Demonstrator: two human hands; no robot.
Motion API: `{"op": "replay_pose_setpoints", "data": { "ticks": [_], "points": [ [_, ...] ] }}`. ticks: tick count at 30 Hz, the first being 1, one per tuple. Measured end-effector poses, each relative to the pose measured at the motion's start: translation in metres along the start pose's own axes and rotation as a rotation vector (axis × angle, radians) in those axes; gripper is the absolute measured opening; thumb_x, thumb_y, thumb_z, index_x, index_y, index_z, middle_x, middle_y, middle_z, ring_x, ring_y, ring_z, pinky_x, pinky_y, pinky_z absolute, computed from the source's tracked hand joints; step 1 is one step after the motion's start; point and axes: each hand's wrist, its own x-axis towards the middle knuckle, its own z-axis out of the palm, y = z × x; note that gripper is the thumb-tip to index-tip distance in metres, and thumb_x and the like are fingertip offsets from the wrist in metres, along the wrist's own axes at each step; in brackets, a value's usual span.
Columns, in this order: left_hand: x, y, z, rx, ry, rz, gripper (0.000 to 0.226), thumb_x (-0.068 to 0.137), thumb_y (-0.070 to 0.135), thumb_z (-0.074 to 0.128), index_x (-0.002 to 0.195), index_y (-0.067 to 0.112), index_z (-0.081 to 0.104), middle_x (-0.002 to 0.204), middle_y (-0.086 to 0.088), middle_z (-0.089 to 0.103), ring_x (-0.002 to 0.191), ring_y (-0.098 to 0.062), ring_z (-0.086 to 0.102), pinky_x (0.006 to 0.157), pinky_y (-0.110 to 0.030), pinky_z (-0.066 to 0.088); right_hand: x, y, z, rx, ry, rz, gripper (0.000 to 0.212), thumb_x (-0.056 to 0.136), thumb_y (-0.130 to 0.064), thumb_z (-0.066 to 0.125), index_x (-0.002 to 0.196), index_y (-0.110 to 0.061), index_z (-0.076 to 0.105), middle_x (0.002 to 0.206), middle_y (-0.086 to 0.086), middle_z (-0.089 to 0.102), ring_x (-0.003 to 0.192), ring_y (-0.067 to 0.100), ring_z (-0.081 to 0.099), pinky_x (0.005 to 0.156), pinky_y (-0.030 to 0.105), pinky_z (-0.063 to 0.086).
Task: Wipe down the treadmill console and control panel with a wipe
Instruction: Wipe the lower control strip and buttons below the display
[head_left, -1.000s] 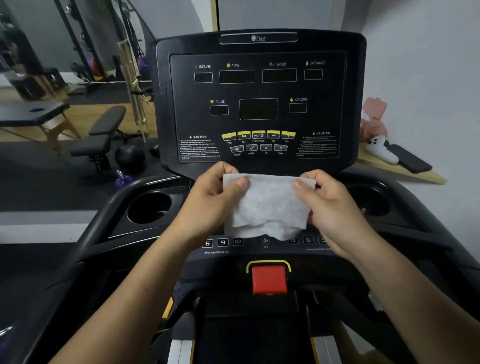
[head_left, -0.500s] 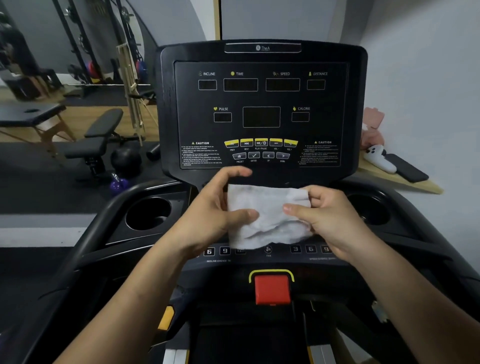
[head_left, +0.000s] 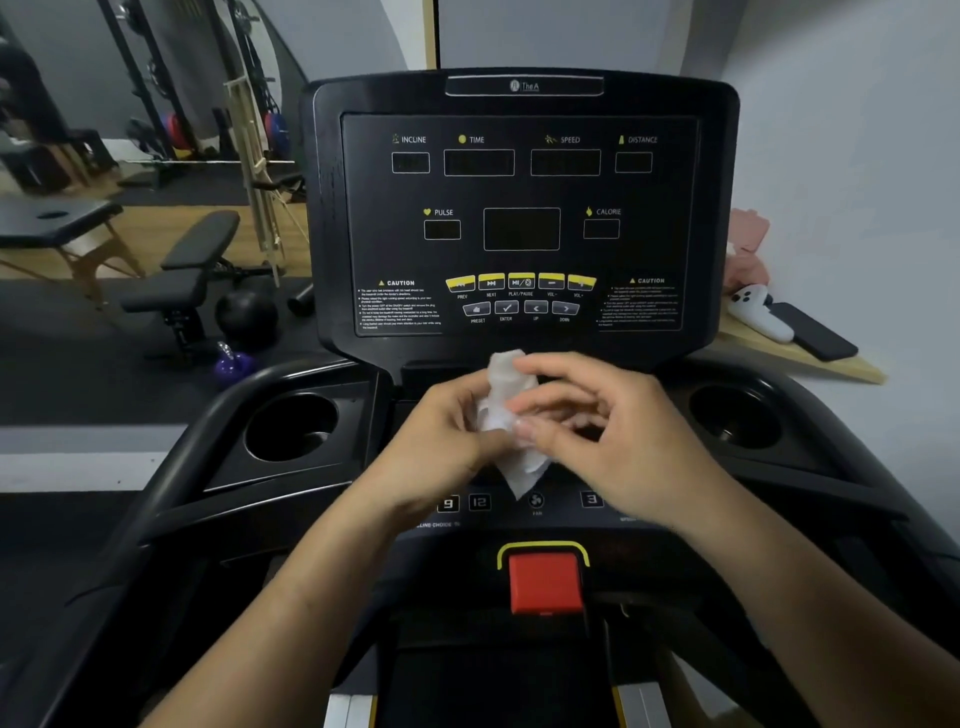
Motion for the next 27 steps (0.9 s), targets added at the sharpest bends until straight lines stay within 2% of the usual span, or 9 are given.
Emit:
{"op": "replay_pose_setpoints", "data": {
  "ticks": [3, 6, 8, 12, 15, 17, 20, 22, 27],
  "points": [
    [-0.003, 0.003, -0.006, -0.185, -0.042, -0.029, 0.028, 0.085, 0.01, 0.06, 0.111, 0.001, 0.066, 0.098, -0.019, 0.07, 0.093, -0.027, 0.068, 0.078, -0.035, 0.056, 0.003, 0.001, -0.005, 0.187, -0.102, 0.089, 0.038, 0.091, -0.029, 0.059, 0.128, -0.02, 0.059, 0.102, -0.001, 0.075, 0.098, 0.011, 0.069, 0.086, 0.028, 0.055],
    [-0.002, 0.001, -0.009, -0.238, -0.002, -0.036, 0.033, 0.089, 0.032, 0.06, 0.102, 0.003, 0.066, 0.087, -0.014, 0.064, 0.081, -0.028, 0.063, 0.071, -0.036, 0.05, 0.004, 0.002, -0.008, 0.213, -0.207, 0.143, 0.029, 0.095, -0.019, 0.053, 0.121, -0.014, 0.064, 0.102, 0.003, 0.075, 0.095, 0.013, 0.071, 0.076, 0.023, 0.054],
    [-0.002, -0.004, -0.009, -0.144, 0.114, 0.007, 0.017, 0.097, 0.02, 0.057, 0.096, 0.011, 0.071, 0.081, -0.007, 0.069, 0.072, -0.019, 0.065, 0.063, -0.029, 0.05, 0.007, 0.002, -0.006, 0.171, -0.185, 0.144, 0.019, 0.094, -0.013, 0.059, 0.109, -0.014, 0.07, 0.092, 0.005, 0.076, 0.086, 0.014, 0.072, 0.07, 0.019, 0.052],
    [-0.008, -0.007, -0.014, -0.116, 0.157, -0.011, 0.034, 0.095, -0.009, 0.048, 0.116, 0.011, 0.066, 0.096, -0.011, 0.072, 0.081, -0.019, 0.069, 0.064, -0.027, 0.054, 0.015, 0.009, -0.003, 0.148, 0.111, 0.221, 0.024, 0.085, -0.021, 0.073, 0.107, -0.023, 0.066, 0.084, 0.0, 0.072, 0.076, 0.017, 0.07, 0.066, 0.031, 0.057],
    [-0.015, -0.007, -0.023, -0.089, 0.125, -0.004, 0.04, 0.088, -0.005, 0.052, 0.12, 0.016, 0.064, 0.114, -0.016, 0.069, 0.093, -0.026, 0.067, 0.073, -0.036, 0.054, 0.017, 0.014, 0.014, 0.24, -0.029, 0.374, 0.027, 0.084, -0.013, 0.074, 0.109, -0.017, 0.063, 0.091, 0.006, 0.072, 0.084, 0.022, 0.072, 0.072, 0.037, 0.061],
    [-0.02, -0.005, -0.029, -0.046, 0.209, -0.006, 0.035, 0.086, -0.003, 0.055, 0.11, 0.019, 0.068, 0.104, -0.009, 0.07, 0.087, -0.023, 0.065, 0.067, -0.033, 0.054, 0.02, 0.016, 0.026, 0.29, -0.031, 0.396, 0.017, 0.085, -0.004, 0.07, 0.1, -0.012, 0.065, 0.087, 0.01, 0.073, 0.08, 0.025, 0.072, 0.066, 0.034, 0.061],
    [-0.033, -0.002, -0.039, 0.08, 0.373, -0.001, 0.011, 0.09, 0.006, 0.067, 0.089, 0.016, 0.07, 0.08, -0.002, 0.068, 0.071, -0.013, 0.063, 0.06, -0.03, 0.054, 0.026, 0.022, 0.038, 0.28, -0.021, 0.317, 0.015, 0.086, 0.001, 0.068, 0.093, -0.013, 0.066, 0.078, 0.006, 0.068, 0.069, 0.018, 0.066, 0.06, 0.026, 0.054],
    [-0.043, -0.008, -0.045, 0.206, 0.496, 0.014, 0.013, 0.087, 0.01, 0.073, 0.078, 0.015, 0.066, 0.069, 0.001, 0.065, 0.064, -0.008, 0.058, 0.058, -0.025, 0.05, 0.03, 0.021, 0.044, 0.214, -0.133, 0.246, 0.014, 0.087, -0.002, 0.068, 0.091, -0.015, 0.069, 0.078, 0.003, 0.065, 0.065, 0.012, 0.06, 0.061, 0.022, 0.052],
    [-0.066, -0.047, -0.054, 0.803, 0.592, -0.163, 0.026, 0.077, 0.022, 0.077, 0.088, 0.027, 0.054, 0.078, 0.009, 0.063, 0.071, -0.011, 0.06, 0.064, -0.036, 0.051, 0.037, 0.048, 0.07, -0.154, -0.221, 0.205, 0.012, 0.086, -0.014, 0.069, 0.092, -0.023, 0.072, 0.08, -0.004, 0.067, 0.069, 0.009, 0.062, 0.065, 0.013, 0.046]
  ]
}}
